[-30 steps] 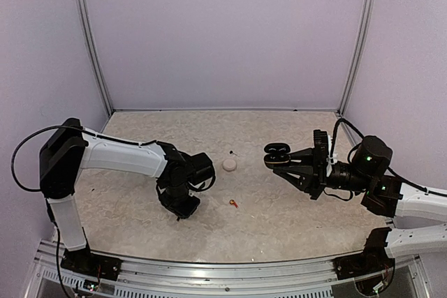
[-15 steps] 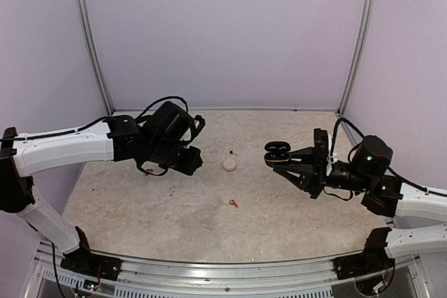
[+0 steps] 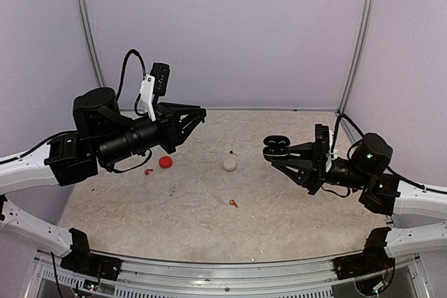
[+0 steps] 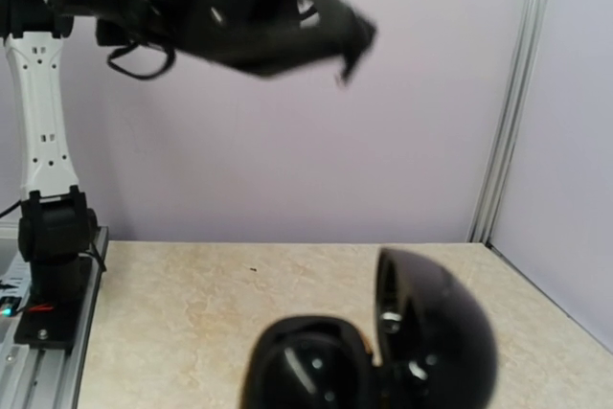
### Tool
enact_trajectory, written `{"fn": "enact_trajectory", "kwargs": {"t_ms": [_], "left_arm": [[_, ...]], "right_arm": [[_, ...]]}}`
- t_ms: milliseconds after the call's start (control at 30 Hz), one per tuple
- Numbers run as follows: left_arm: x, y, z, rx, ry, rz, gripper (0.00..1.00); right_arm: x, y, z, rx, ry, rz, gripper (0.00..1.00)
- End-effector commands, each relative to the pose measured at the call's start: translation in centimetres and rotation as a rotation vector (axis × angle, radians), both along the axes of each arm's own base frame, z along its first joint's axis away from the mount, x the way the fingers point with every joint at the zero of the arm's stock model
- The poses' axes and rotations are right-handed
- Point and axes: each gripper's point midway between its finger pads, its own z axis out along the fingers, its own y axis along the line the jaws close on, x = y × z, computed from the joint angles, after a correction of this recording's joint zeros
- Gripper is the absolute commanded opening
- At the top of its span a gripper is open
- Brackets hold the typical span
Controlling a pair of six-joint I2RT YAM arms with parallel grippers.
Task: Insert the wireless bluetooth earbuds into the charging case
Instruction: Insert the left earbud into the left side groove of the charging case.
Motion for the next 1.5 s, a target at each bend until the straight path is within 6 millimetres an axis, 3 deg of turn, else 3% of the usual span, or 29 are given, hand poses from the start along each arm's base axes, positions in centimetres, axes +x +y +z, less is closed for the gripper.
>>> {"fn": "enact_trajectory", "kwargs": {"t_ms": [0,267,533,1467], "left_arm": [[-2.4,-2.1,3.0,-0.088,-0.145,-0.09,0.19],[-4.4,-5.7,2.8,-0.076,-0.208,-0.179,0.16],[-4.4,-7.9,1.6,-0.049,-0.214,-0.2,0.16],[-3.9,-10.6,-0.8,0.038,-0.223,-0.19,0.15]], "right_arm": [[0.6,0.1,2.5,0.074,-0.028,-0.012,0.0],[1.2,1.3,3.1,0.098,0.025,-0.043,0.0],[1.1,2.1,3.2,0.111,0.078,-0.05,0.0],[0.1,2.8,3.7,0.121,0.093,-0.024,0.0]]}}
